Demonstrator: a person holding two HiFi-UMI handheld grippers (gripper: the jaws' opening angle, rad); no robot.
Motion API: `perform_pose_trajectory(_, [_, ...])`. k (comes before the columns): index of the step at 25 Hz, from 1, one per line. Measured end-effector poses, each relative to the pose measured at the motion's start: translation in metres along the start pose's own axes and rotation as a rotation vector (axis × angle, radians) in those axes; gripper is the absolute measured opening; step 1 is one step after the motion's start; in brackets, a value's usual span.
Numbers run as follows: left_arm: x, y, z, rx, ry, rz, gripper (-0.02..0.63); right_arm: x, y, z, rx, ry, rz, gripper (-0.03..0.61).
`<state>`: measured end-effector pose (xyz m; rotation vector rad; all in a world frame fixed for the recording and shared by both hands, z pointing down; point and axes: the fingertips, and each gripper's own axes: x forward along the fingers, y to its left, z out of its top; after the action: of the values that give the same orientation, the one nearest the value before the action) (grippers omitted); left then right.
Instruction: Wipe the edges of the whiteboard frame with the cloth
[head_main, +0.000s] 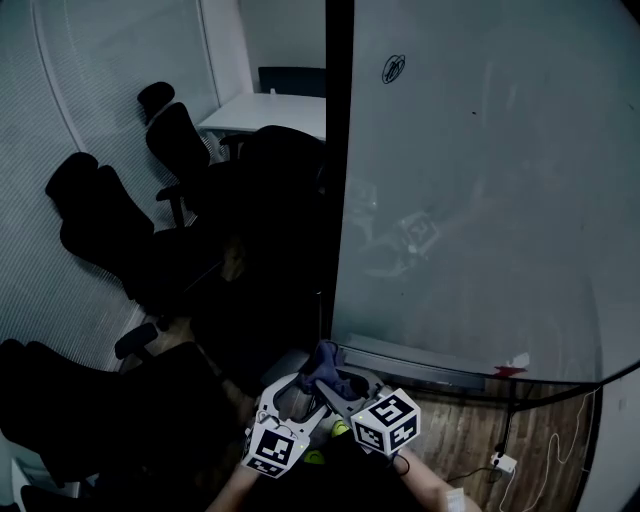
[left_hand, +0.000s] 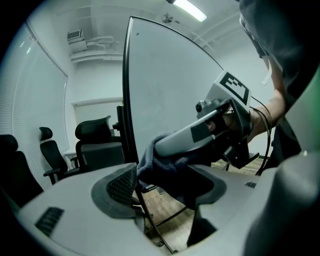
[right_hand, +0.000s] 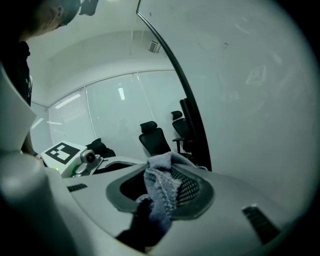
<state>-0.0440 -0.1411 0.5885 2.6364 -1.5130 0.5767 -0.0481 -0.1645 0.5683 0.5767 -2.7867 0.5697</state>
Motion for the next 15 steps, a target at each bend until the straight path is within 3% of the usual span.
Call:
perform_pose_trajectory(10, [0.041,0.044,0.016,0.039,0.010,0.075,0.310,0.030,-0.047,0.034,0.026,-0.013,-0.007,0.118])
perform_pose_trajectory(15, [0.055,0.053,0.019,0.042,-0.007,0.067,0.310,0.037,-0.067,0.044,0.020,-0.022,-0.092,0.118])
